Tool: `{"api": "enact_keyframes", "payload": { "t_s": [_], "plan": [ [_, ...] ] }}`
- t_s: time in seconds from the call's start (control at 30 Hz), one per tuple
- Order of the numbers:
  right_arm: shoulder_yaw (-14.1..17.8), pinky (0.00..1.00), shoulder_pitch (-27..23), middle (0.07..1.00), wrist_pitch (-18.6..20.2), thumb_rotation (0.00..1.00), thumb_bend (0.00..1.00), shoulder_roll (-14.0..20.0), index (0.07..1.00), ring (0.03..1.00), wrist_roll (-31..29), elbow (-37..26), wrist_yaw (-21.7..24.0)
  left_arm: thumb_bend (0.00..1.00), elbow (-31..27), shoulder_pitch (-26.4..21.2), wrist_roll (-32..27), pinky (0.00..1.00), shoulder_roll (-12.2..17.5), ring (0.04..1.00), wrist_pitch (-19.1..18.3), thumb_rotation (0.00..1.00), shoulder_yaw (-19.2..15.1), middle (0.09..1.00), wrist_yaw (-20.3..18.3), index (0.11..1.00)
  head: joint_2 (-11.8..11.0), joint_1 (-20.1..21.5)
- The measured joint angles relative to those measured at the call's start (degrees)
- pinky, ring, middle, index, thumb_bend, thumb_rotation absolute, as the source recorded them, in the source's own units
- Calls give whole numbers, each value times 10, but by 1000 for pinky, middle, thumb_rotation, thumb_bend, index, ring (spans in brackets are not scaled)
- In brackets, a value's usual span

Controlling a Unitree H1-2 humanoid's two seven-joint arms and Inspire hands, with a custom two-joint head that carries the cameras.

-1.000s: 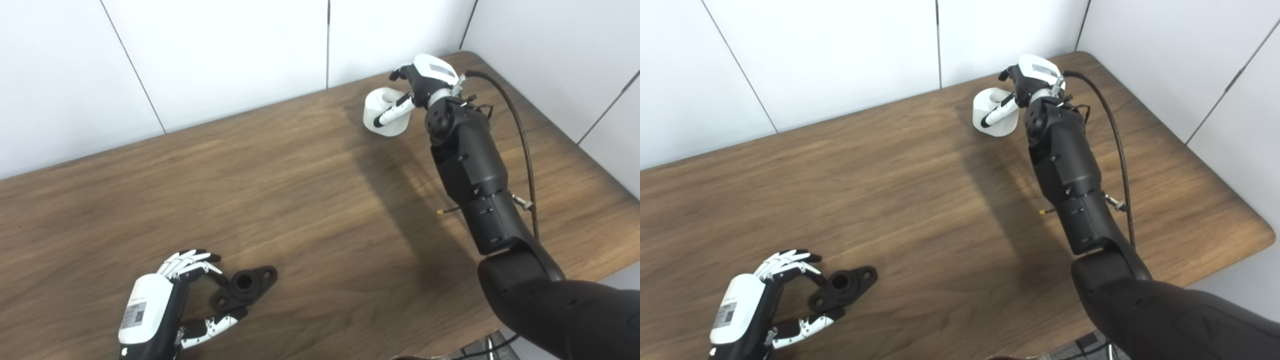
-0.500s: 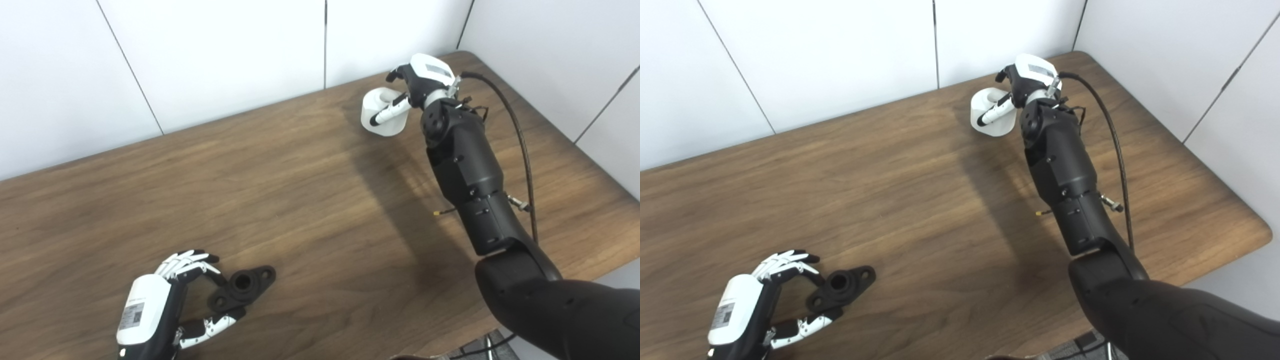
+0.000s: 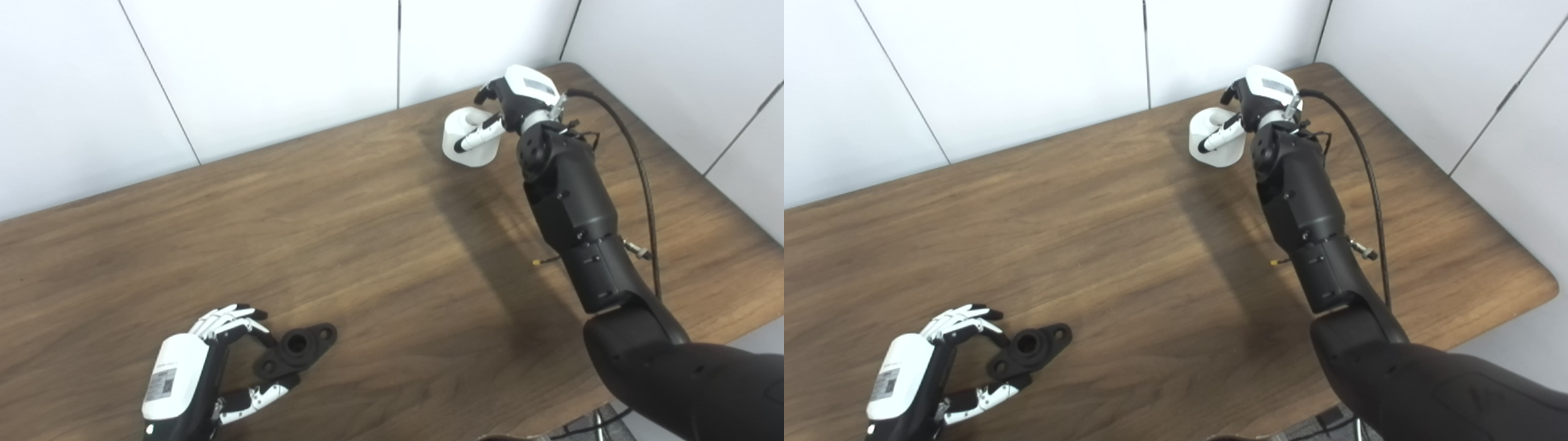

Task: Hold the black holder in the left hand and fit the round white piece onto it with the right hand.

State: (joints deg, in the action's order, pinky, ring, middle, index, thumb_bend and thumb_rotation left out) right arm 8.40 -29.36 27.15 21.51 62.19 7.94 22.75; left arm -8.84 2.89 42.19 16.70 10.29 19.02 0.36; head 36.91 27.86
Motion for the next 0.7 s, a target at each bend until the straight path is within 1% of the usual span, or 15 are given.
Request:
{"api": "enact_keyframes", "payload": {
  "t_s": [0.2,0.33,0.43,0.57,0.7],
  "plan": [
    [-2,751,4,824,0,343,838,4,701,911,-6,2,-1,517,1,0,0,827,-2,817,0,41,-1,734,0,486,1,2],
    [-7,696,4,814,0,353,834,13,708,892,-4,3,0,517,1,0,0,828,-2,816,0,41,-1,736,0,486,1,2],
    [-9,708,4,799,0,354,827,16,708,870,-1,6,5,517,1,0,0,821,-3,813,0,41,-2,733,0,486,2,1],
    [-15,729,6,809,0,359,825,18,699,885,-4,6,5,517,1,0,0,820,-5,813,0,41,-3,733,0,486,3,1],
    [-11,683,6,816,0,366,823,17,686,893,-13,6,4,517,1,0,0,821,-5,814,0,41,-4,734,-1,486,3,1]
  ]
}}
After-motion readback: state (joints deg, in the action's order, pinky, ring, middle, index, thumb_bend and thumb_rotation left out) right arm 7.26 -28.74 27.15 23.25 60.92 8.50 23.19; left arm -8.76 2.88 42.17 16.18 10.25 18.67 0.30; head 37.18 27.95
